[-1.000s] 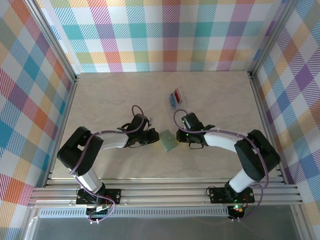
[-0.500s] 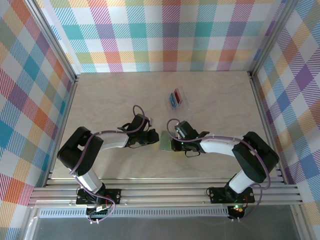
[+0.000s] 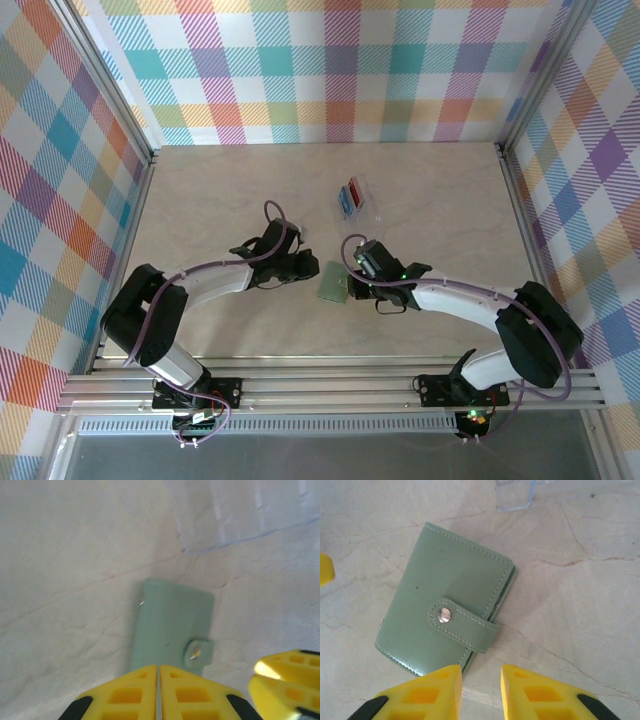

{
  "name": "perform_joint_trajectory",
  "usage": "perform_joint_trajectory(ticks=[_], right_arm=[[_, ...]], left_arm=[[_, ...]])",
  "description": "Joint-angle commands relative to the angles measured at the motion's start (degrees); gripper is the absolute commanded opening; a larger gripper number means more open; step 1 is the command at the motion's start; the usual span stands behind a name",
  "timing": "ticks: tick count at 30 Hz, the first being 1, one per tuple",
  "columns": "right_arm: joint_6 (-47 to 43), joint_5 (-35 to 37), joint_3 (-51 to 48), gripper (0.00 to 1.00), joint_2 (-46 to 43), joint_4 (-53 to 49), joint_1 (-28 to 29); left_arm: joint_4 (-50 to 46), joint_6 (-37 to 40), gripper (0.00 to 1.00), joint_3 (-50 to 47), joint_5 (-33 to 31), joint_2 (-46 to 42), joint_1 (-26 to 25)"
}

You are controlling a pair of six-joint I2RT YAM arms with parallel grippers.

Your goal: Put the credit cards into the card holder

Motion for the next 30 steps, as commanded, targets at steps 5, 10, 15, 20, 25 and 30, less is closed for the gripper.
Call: perform_joint_trajectory(ticks=[5,10,15,20,25,30], right_arm=[[-2.3,0.3,5.0,0.27,5.2,-2.3,0.3],[-2.5,0.9,4.8,0.27,5.2,-2.3,0.3],[-3.0,1.5,5.6,0.27,5.4,-3.3,0.3],[-3.3,1.4,5.8,0.27,5.1,-3.5,0.2],[-4.2,1.2,5.9,0.28,5.2,-3.9,0.2],[-5.1,0.2,5.7,0.32,4.3,-3.3,0.3]], left_arm=[[-0.5,0.2,0.07,2.7,3.6,7.0,-0.7],[0.6,0.3,0.07,-1.7,2.3,4.9,-2.1],[2.8,-1.2,0.07,-6.1,1.4,3.7,-4.5],[4.5,-2.6,0.07,-8.1,0.8,2.6,-7.3],[1.5,-2.8,0.08,-7.2,-0.1,-2.3,-7.5],[-4.8,-2.2,0.13,-3.6,-1.5,-7.2,-4.9]])
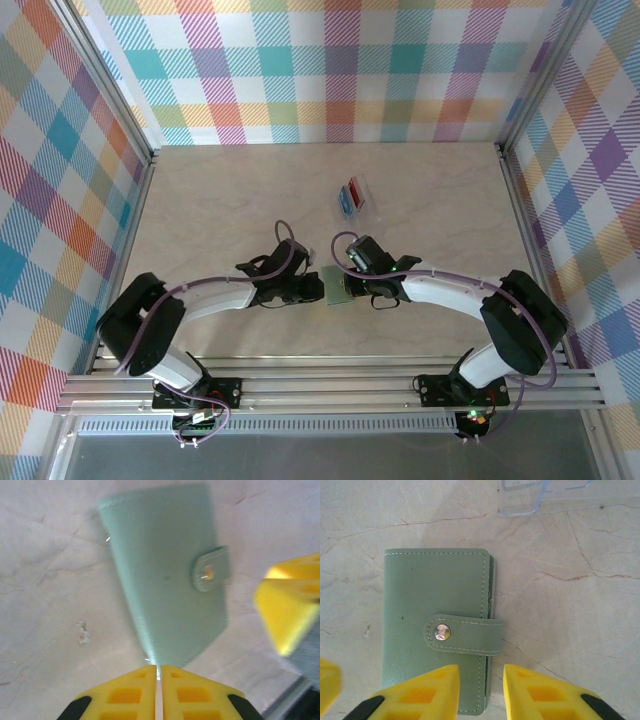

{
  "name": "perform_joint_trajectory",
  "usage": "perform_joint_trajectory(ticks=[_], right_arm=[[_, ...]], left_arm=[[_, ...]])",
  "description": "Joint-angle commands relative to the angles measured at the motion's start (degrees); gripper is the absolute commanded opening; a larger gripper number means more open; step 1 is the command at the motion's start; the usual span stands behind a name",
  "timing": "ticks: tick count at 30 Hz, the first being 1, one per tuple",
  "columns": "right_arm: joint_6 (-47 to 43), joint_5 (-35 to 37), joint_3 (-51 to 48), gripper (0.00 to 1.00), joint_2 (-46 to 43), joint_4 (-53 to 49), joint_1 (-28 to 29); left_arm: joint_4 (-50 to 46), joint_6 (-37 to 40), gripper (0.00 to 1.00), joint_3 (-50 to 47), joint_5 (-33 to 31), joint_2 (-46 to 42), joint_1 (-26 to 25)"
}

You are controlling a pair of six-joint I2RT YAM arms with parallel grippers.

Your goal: Put the credit cards into the card holder

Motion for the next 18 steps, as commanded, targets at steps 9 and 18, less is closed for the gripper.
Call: perform_joint_trajectory(ticks=[9,18], right_arm=[[-3.2,-1.6,3.3,0.38,1.3,-1.0,0.4],[-4.9,-2.9,4.8,0.37,3.7,-0.6,0.7]], left_arm=[[-1.4,-0.6,0.07,11.7,7.3,6.8,7.9],[1.3,-0.5,0.05,15.6,10.8,15.2,10.0]])
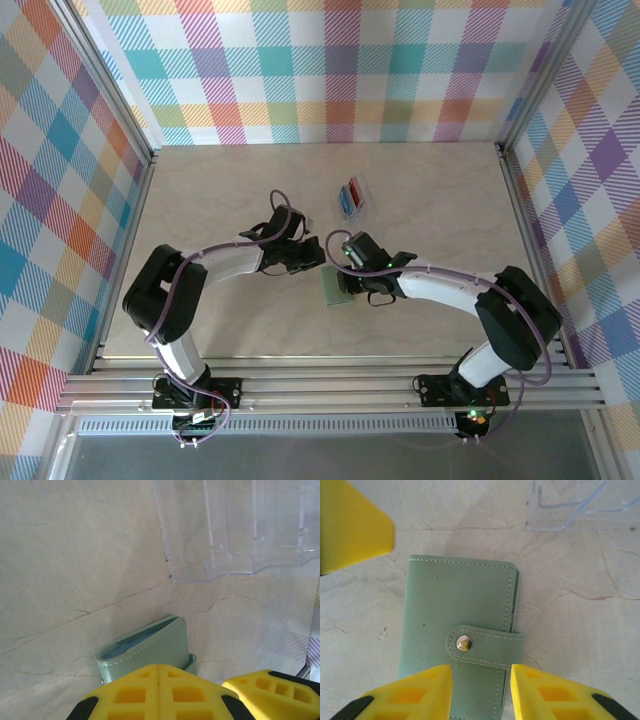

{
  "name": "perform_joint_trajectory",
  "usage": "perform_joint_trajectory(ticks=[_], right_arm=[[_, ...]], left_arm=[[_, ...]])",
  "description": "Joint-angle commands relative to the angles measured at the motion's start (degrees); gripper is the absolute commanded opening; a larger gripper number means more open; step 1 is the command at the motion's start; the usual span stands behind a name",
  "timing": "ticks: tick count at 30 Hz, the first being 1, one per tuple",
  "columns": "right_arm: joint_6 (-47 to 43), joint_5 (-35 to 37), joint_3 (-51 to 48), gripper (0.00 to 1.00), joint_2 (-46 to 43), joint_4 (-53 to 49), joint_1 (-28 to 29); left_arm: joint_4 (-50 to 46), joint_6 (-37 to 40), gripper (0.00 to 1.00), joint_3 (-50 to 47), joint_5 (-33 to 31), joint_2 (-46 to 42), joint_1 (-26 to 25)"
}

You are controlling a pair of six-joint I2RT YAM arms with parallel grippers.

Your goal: Put the credit cards into the card holder

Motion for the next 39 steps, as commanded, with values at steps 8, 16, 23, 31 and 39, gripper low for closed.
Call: perform_joint_trajectory(ticks=[8,16,23,31,39], right_arm=[[-2.8,-2.1,5.3,0.38,5.5,-0.6,0.9],[-3.7,-0.3,7.4,0.39,9.4,-1.6,1.3],[-3.8,2.4,7.3,0.4,12.6,-2.1,1.9],[-3.4,8.0,6.9,0.38,16.3,-2.3,3.2],[-2.3,9.2,5.3,0.0,12.7,-2.0,3.5]], left_arm=[[2.6,0.4,0.05,-0.5,2.3,3.9,0.5],[2.0,1.3,0.04,-1.9,-0.5,6.1,0.4],[2.2,1.4,0.04,-2.7,-0.9,5.9,0.4],[2.8,1.5,0.03,-3.1,-0.6,6.3,0.4],[2.2,2.0,0.03,-3.4,-1.6,6.6,0.5]])
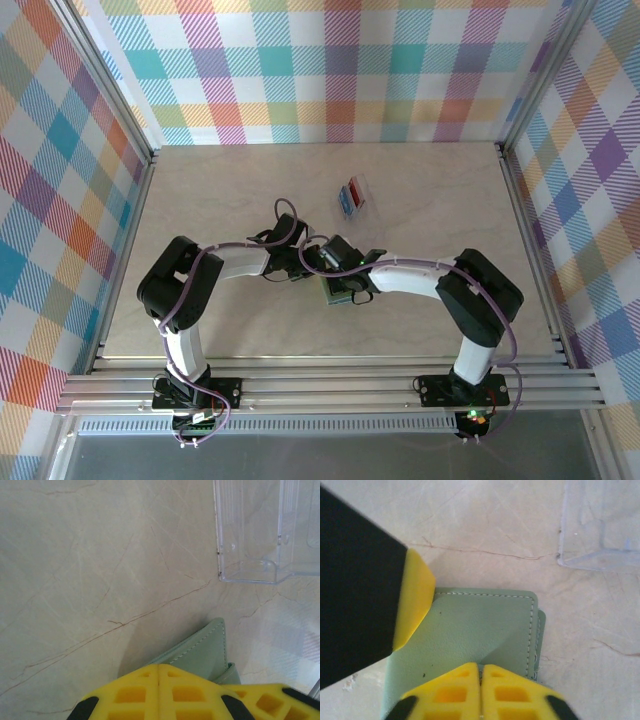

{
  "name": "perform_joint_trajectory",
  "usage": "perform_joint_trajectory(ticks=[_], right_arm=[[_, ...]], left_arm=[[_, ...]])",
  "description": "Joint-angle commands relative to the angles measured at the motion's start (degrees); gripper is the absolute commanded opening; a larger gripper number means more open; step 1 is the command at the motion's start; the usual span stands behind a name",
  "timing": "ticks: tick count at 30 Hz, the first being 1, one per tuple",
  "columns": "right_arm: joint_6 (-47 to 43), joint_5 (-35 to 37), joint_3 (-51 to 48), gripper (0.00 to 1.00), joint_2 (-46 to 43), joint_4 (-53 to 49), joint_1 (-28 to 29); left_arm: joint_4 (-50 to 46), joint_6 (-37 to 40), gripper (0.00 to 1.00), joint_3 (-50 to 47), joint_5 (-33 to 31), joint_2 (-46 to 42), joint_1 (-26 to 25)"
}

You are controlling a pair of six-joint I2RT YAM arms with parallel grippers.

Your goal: Put the credit cards into the card holder

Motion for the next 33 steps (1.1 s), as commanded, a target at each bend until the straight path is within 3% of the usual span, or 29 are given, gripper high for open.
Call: perform_joint_trajectory(ticks=[1,8,17,25,29,33], right_arm=[[1.0,-0.4,-2.9,0.0,-0.6,-1.8,-0.1],[3.2,-2.6,-4.5,0.0,-9.1,-4.1,-1.5],[9.0,0.3,-10.5,0.01,-11.8,-3.4,-5.8],[13.6,6.7,-13.5,0.24,-11.3,-1.5,-6.5],[13.8,13.9,-12.5,0.35,-16.2,-6.1,-3.6],[11.5,15.2,-8.6,0.4,-18.7,-10.3,-0.2]], left_arm=[[-2.5,1.8,0.02,-1.6,-2.0,1.2,0.3],[-3.2,2.6,0.01,-3.5,-5.2,0.7,0.3],[-1.5,3.2,0.01,-5.8,-4.8,-0.9,0.0],[-1.6,4.3,0.01,-4.9,-4.3,-1.0,-1.3],[-1.6,4.3,0.01,-5.2,-4.4,-0.9,-1.3],[-1.5,4.3,0.01,-5.0,-4.2,-0.8,-1.4]])
